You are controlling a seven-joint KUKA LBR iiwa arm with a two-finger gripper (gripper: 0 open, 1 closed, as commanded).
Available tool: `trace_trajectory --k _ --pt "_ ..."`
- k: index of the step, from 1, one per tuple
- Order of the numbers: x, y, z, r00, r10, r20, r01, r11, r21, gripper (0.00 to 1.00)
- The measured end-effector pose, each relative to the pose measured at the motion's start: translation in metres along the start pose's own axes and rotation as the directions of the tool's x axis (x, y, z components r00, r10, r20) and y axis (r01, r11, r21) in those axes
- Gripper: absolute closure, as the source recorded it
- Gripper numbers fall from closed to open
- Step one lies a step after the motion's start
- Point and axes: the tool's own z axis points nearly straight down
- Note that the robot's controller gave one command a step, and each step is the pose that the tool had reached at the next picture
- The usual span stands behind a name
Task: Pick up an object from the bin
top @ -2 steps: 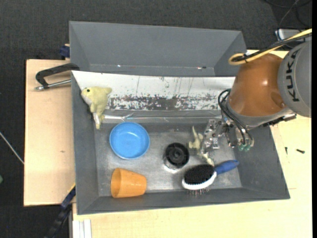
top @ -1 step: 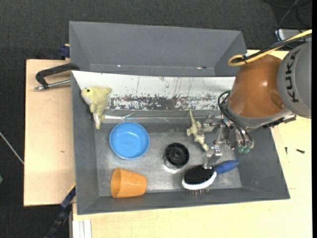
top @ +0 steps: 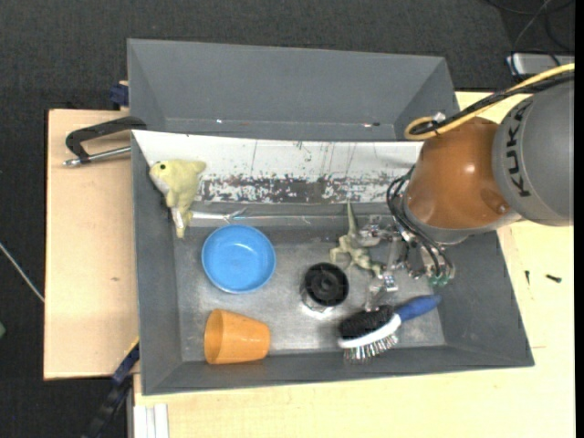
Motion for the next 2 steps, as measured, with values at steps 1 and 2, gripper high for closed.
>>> trace_trajectory --k 1,2 --pt "0.007 0.054 -0.006 0.986 0.163 -0.016 -0.163 0.987 0.002 0.00" --pt "0.000 0.055 0.021 0.990 0.141 -0.011 -0.141 0.990 -0.002 0.00"
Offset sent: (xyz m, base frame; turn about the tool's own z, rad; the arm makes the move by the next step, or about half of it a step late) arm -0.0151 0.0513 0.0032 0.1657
